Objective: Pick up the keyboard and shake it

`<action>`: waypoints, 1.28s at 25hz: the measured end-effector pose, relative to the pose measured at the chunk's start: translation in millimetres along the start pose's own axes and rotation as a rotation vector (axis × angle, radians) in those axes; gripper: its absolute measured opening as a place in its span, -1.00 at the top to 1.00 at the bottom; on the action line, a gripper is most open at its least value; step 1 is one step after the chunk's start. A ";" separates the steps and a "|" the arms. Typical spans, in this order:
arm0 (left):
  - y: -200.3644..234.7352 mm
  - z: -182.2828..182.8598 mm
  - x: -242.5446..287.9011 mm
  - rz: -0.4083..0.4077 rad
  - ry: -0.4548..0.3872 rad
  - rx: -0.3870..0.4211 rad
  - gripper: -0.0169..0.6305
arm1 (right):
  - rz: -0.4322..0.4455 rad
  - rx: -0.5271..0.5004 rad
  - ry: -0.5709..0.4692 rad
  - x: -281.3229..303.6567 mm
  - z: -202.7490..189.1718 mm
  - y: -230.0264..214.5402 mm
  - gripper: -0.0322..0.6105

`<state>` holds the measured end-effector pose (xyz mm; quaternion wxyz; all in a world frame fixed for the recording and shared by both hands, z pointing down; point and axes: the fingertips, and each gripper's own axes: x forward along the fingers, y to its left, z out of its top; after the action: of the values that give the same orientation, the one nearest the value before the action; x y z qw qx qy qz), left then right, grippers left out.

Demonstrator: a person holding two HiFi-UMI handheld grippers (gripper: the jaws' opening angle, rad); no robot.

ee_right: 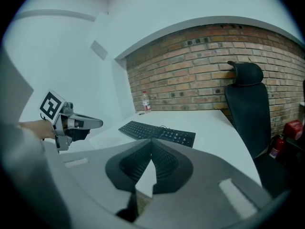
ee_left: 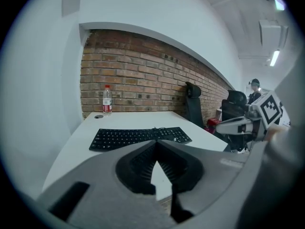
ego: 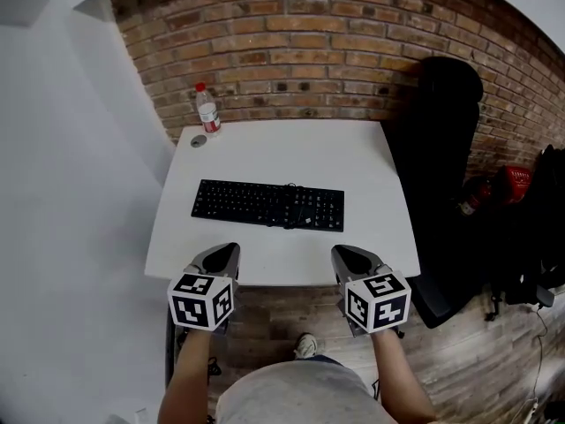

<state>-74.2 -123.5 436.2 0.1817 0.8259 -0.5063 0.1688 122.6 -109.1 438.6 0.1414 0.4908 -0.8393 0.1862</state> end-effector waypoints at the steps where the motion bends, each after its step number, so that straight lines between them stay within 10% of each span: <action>1: -0.4 2.0 4.9 0.006 0.002 -0.005 0.97 | 0.004 0.002 0.003 2.2 1.2 -5.9 0.87; 32: 97.6 13.9 98.5 0.039 0.082 -0.051 0.75 | 0.042 0.075 0.069 98.3 8.0 -94.3 0.75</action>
<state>-118.2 -247.6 482.2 0.2200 0.8034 -0.5185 0.1930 157.9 -230.9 489.1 0.1477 0.4714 -0.8365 0.2370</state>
